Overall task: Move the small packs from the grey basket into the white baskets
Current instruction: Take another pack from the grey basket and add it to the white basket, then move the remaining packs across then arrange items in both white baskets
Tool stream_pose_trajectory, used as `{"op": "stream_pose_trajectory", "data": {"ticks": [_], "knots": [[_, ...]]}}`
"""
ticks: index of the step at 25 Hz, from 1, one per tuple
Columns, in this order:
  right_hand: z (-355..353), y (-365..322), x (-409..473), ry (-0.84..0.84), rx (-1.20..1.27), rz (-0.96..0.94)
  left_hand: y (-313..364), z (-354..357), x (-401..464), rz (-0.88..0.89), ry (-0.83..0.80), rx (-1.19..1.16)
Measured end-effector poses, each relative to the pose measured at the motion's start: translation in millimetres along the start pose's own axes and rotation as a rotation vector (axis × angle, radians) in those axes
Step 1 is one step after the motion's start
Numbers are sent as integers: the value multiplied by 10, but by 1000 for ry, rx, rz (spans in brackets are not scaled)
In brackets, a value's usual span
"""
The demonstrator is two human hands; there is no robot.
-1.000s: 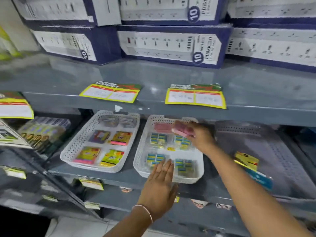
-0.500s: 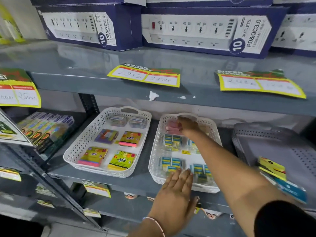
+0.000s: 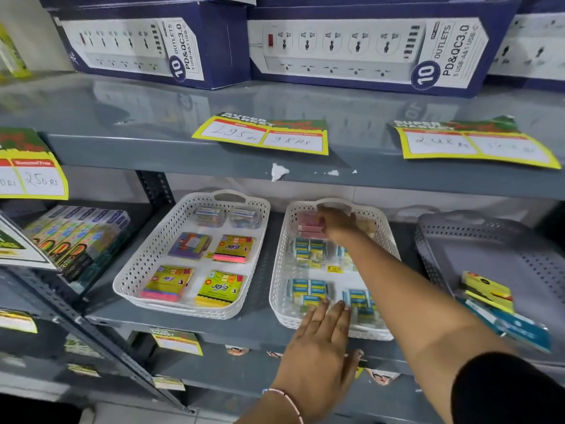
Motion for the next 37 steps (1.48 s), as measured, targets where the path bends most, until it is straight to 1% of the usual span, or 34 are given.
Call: {"op": "stream_pose_trajectory", "data": {"ticks": [1,2,3,5,6,8,9,10,12,14,15,16,17,19,20,22,24,26,28,30,32,34,36,37], "knots": [[-19,19,-15,32,-60,51,1,-1,1,-3,-5,-2],[-46,48,-79,11,-37,126,3,-6,3,-9,-11,-4],[-104,36,-105,43,-50,139,6,-5,3,-21,-19,-10],[-216,-3,-257,57,-37,101,9,17,-1,-36,-21,-51],[-309,-22,-392,103,27,62,17,26,-7,-35,-23,-77],[-524,102,-793,271,182,-27,102,15,22,-15,-28,-119],[-593,256,-1058,340,277,-44,172,-4,63,-3,-31,-130],[-662,470,-1359,376,376,-21,264,-25,130,10,-33,-145],[-753,953,-1942,399,429,91,459,-40,302,42,-37,-194],[-925,1562,-2538,483,320,230,760,-51,573,82,-33,-263],[-983,1848,-2812,506,197,313,909,-58,724,97,-31,-287],[-995,2059,-3033,500,67,372,1021,-52,859,106,-38,-295],[-979,2254,-3220,452,-22,424,1138,-38,999,117,-50,-284],[-888,2574,-3488,292,-69,512,1383,85,1219,140,-93,-246],[-846,2656,-3535,231,-73,523,1479,154,1261,154,-121,-210],[-897,2760,-3522,196,-89,496,1801,322,1277,203,-197,-122],[-970,2686,-3317,186,9,461,2060,475,1170,218,-259,-66],[-947,2655,-3039,81,96,448,2254,588,1104,188,-236,-41],[-871,2602,-2759,-43,61,401,2316,603,1083,132,-204,-19],[-792,2564,-2558,-111,-19,338,2341,561,1075,119,-156,2],[-739,2554,-2431,-113,-109,282,2379,527,1058,136,-147,5],[-713,2565,-2362,-109,-134,255,2379,520,1044,144,-168,-11],[-746,2619,-2336,-86,-58,262,2341,514,1006,127,-166,-14],[-782,2672,-2317,-46,0,272,2293,501,978,107,-159,-23]]}}
Point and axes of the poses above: each hand's wrist, its own x-axis towards the middle knuckle, its own z-axis out of the palm, y = z × x, the point moved 7 cm from there along x, towards the middle knuckle, and after that the axes turned 7 degrees about z, right-handed, at the moved point
